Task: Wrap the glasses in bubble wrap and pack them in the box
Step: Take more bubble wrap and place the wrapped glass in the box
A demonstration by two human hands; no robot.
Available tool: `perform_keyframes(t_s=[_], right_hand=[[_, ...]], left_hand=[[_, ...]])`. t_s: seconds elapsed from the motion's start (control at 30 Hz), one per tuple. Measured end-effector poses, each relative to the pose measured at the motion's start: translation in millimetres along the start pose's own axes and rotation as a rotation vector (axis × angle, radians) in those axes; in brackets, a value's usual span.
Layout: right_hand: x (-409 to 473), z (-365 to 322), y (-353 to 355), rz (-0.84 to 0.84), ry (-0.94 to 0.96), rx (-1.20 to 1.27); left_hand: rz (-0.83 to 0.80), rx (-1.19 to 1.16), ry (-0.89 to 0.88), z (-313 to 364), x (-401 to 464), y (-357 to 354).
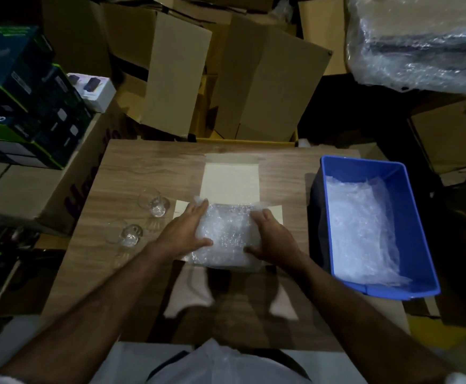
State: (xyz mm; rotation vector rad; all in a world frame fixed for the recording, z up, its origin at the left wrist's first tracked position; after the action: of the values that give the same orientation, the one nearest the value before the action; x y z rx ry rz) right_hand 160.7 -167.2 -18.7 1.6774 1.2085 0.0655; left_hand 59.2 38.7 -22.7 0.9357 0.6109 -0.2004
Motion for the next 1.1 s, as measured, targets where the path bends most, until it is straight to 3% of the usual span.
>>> perform_keyframes(t_s=[0.13, 0.33, 0.5, 0.57, 0.63, 0.7, 0.77, 0.87, 1.0, 1.1], right_hand=[[7.9, -12.2, -13.8, -0.052, -0.085, -0.283], [14.8, -14.4, -16.7, 0.038, -0.126, -0.461], [3.1, -18.9, -12.5, 0.143, -0.1, -0.55], [-0.3, -32.4, -18.1, 0.199, 0.017, -0.527], [0.5, -44.8, -28.3, 0.131, 0.107, -0.412], [8.4, -49.8, -36.8, 0.06, 0.096, -0.267], [22.1, -39.4, -47.3, -0.03, -0.039, -0.338], [35.2, -26.1, -52.0, -0.097, -0.126, -0.319], [41.1, -23.4, -54.7, -0.161, -0.127, -0.273], [47.1, -20.6, -59.2, -0.153, -0.134, -0.239]], left_hand=[[0.091, 0.255, 0.013, 27.0, 5.0, -8.9], [0.176, 0.563, 0.09, 28.5, 8.8, -17.2], [0.305, 0.479, 0.018, 40.2, -6.2, -11.0], [0.221, 0.436, -0.032, 50.5, -5.0, -14.5], [0.063, 0.411, -0.027, 53.3, 4.5, -22.9], [-0.061, 0.419, 0.033, 50.0, 16.6, -30.4], [-0.122, 0.44, 0.103, 45.8, 27.8, -36.4], [-0.132, 0.374, 0.198, 38.3, 38.5, -44.8], [-0.141, 0.523, 0.207, 34.9, 45.9, -60.9], [-0.172, 0.51, 0.185, 35.3, 48.8, -63.9]])
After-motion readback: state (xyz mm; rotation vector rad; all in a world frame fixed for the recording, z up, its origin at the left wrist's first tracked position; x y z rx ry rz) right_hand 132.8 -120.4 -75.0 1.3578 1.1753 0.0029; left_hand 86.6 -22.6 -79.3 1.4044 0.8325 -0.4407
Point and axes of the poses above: each hand's wrist, its own x-axis towards the middle knuckle, its own y-axis out of the back of the hand, z = x × y, the point moved 5 cm from there along x, towards the middle knuckle, and after that the axes turned 15 degrees about -z, right-handed, at the moved point
